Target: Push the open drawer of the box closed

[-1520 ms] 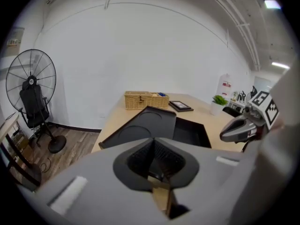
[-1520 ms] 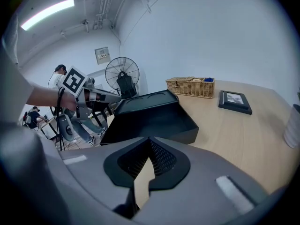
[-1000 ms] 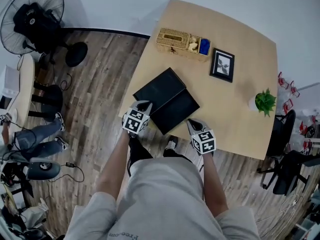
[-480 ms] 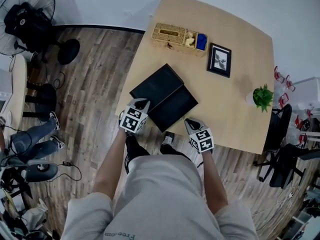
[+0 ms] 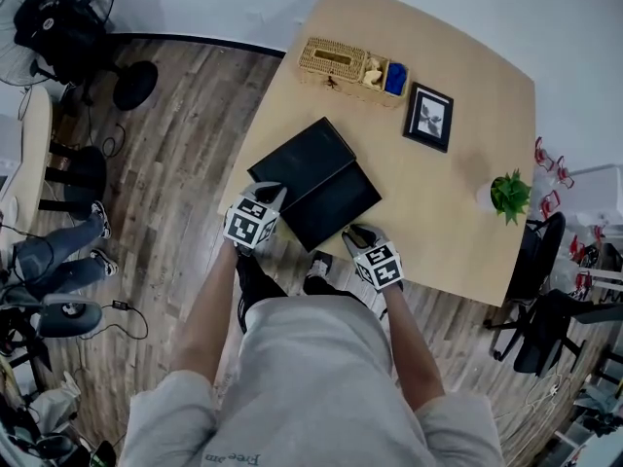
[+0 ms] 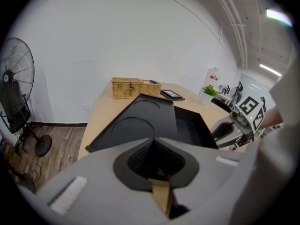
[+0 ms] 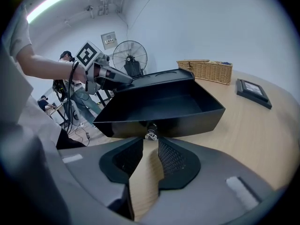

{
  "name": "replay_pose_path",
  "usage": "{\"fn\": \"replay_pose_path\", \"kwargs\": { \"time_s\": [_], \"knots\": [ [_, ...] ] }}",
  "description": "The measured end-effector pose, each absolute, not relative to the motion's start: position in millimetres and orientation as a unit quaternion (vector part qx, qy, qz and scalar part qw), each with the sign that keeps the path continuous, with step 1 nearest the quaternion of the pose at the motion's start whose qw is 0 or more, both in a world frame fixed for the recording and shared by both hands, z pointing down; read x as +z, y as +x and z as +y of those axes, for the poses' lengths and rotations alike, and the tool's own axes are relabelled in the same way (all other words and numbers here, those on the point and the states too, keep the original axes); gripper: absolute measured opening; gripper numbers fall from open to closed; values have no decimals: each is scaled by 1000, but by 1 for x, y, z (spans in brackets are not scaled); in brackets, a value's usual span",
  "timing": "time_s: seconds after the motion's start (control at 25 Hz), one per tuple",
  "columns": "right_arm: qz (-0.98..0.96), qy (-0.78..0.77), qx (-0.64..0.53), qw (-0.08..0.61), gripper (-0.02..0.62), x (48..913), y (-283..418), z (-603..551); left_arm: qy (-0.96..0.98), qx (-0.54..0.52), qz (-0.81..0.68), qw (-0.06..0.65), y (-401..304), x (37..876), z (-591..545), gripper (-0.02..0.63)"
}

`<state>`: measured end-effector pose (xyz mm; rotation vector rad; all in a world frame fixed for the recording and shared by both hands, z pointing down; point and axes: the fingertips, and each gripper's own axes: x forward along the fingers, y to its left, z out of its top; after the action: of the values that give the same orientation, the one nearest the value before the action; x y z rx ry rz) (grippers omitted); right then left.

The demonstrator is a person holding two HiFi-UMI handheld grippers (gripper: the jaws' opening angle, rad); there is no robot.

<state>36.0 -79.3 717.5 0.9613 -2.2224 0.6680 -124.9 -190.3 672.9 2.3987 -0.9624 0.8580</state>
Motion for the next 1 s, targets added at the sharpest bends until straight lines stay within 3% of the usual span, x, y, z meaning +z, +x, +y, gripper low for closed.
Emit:
{"fn": "replay_pose_path", "kwargs": {
  "time_s": [1.0],
  "knots": [
    [-844,374,230,309,75,710,33,-89,857,304,-352,221,-126,674,-190,52]
  ]
}}
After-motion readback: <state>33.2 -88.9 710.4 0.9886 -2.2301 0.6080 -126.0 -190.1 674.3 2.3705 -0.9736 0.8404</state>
